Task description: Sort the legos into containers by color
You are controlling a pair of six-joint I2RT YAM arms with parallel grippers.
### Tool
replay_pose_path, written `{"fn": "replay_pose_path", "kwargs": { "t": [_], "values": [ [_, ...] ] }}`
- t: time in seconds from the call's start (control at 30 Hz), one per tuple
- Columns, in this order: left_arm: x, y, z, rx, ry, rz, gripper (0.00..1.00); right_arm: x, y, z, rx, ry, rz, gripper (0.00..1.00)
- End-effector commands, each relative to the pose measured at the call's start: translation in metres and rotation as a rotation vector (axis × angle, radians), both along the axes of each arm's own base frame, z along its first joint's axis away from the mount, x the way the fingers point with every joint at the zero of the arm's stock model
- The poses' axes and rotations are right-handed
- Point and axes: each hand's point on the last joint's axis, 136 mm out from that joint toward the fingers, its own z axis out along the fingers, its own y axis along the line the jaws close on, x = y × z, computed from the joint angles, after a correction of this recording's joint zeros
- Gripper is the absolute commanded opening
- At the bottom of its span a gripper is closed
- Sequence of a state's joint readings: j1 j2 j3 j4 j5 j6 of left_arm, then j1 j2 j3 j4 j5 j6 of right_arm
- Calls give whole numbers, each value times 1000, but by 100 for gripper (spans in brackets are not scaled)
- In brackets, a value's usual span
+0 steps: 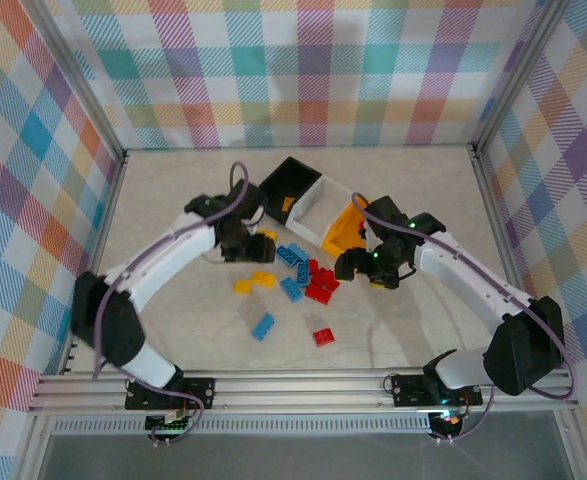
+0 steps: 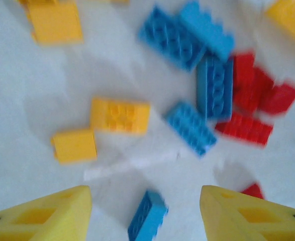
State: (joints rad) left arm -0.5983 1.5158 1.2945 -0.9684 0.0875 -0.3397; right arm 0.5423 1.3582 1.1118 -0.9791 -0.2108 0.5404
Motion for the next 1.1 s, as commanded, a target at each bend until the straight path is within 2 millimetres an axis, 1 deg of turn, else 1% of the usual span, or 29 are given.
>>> {"fn": "replay_pose_path", "kwargs": {
  "t": [0.0,0.07,0.1,0.17,0.27,0.43,0.57,0.73,0.93,1.07],
  "values": [
    [-45,2,-26,13,55,-55,60,-12,6,-3,14,13,-2,84],
    [-66,0,-34,-5,61,-75,63,-16,8,-9,11,23,-5,84],
    [-73,-1,-37,-5,60,-86,65,-17,9,-10,14,25,-8,84],
    [-83,-4,-46,3,61,-120,68,-19,11,-12,19,24,-16,84],
    [-92,-7,-61,50,75,-167,69,-22,13,-14,19,29,-22,84],
    [-96,-15,-84,112,92,-230,69,-28,13,-16,12,32,-21,84],
    [-92,-17,-99,132,94,-224,66,-32,12,-18,11,40,-23,84],
    [-89,-20,-116,168,116,-229,59,-37,10,-20,10,44,-26,84],
    [-92,-17,-128,202,143,-233,52,-40,6,-22,7,40,-31,84],
    [-97,-12,-134,210,160,-231,43,-41,5,-23,13,36,-41,84]
  ]
}}
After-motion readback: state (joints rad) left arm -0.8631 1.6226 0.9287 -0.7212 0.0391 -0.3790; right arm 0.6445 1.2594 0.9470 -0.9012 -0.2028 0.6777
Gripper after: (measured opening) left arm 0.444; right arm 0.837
